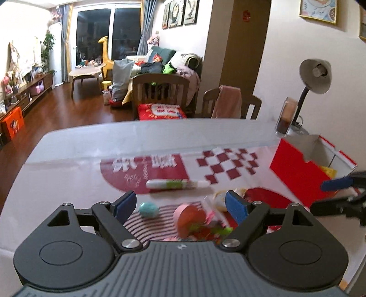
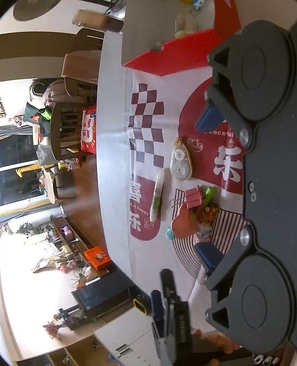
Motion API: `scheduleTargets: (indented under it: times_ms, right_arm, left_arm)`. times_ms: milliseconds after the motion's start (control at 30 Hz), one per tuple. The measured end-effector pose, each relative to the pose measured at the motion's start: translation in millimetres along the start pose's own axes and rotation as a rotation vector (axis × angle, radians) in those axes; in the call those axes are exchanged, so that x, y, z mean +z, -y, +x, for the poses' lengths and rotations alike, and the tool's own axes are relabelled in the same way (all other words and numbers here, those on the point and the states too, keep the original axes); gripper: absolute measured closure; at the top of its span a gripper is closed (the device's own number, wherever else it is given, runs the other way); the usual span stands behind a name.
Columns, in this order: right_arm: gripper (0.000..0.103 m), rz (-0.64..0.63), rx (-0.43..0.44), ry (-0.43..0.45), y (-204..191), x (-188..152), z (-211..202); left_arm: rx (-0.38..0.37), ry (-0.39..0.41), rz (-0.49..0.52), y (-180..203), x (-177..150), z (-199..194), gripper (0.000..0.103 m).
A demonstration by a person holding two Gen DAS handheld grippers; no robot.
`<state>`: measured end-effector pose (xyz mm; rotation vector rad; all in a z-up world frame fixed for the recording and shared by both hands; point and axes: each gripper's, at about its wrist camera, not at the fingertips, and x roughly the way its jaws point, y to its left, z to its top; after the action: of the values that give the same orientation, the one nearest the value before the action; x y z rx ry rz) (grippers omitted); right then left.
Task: Organize rigid objects
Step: 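Move both tools back toward the pink heart and binder clip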
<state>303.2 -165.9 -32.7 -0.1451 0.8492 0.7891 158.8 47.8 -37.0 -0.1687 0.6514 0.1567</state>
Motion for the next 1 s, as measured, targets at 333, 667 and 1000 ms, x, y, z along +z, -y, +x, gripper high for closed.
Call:
scheduleTargets:
  times_ms: [333, 667, 1000]
  right_arm:
    - [0.000, -0.101, -0.021, -0.085, -21.7, -1.2, 63.2]
    - [0.004, -0.087, -0.070, -0.151, -27.6, -0.7, 110.1]
    - [0.014, -0.087, -0.076, -0.194, -32.9, 0.3, 137.8]
  left_arm:
    - [0.012, -0.071, 0.028, -13.2, -50.0, 42.5, 0.018]
    - [0.020, -0.122, 0.005, -8.5, -70.4, 72.8, 0.018]
    - [0.035, -0.143, -0.004, -2.7, -74.2, 91.8, 0.018]
